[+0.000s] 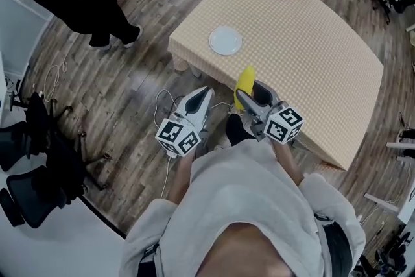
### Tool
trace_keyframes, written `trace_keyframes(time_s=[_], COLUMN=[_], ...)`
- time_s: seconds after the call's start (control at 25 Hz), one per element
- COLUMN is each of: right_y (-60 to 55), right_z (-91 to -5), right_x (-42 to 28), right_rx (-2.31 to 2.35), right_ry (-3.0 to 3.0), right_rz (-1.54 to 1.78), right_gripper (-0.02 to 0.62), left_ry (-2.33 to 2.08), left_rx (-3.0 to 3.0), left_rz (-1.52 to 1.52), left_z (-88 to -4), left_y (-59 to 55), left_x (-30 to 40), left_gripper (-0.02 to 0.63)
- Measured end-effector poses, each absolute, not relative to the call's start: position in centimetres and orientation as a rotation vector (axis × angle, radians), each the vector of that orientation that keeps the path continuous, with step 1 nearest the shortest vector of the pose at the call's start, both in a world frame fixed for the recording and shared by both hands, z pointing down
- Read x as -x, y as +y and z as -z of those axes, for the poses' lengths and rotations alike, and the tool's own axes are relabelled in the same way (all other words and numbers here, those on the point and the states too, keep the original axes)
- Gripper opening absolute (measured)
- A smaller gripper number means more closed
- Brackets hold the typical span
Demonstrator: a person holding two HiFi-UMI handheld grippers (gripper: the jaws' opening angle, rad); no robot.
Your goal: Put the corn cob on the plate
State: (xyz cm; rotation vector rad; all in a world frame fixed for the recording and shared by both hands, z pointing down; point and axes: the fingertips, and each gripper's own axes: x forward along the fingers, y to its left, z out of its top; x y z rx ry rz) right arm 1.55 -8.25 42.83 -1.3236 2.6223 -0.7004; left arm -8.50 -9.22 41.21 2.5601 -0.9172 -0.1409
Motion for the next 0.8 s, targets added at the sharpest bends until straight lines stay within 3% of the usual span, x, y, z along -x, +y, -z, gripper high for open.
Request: trace_keyframes(time_s=[0.8], right_y=[-26.5], right_z=[-41.2], right_x=[-9.3], right_rx=[1.27], right_ry=[2.616], right_rz=[0.695], right_gripper=[0.229], left_ry=[-1.018], left_rx=[-2.54], left_rz=[0.115], left_z=[-40.0], left_y=[-26.5], left_x=[2.6], left_gripper=[0.008])
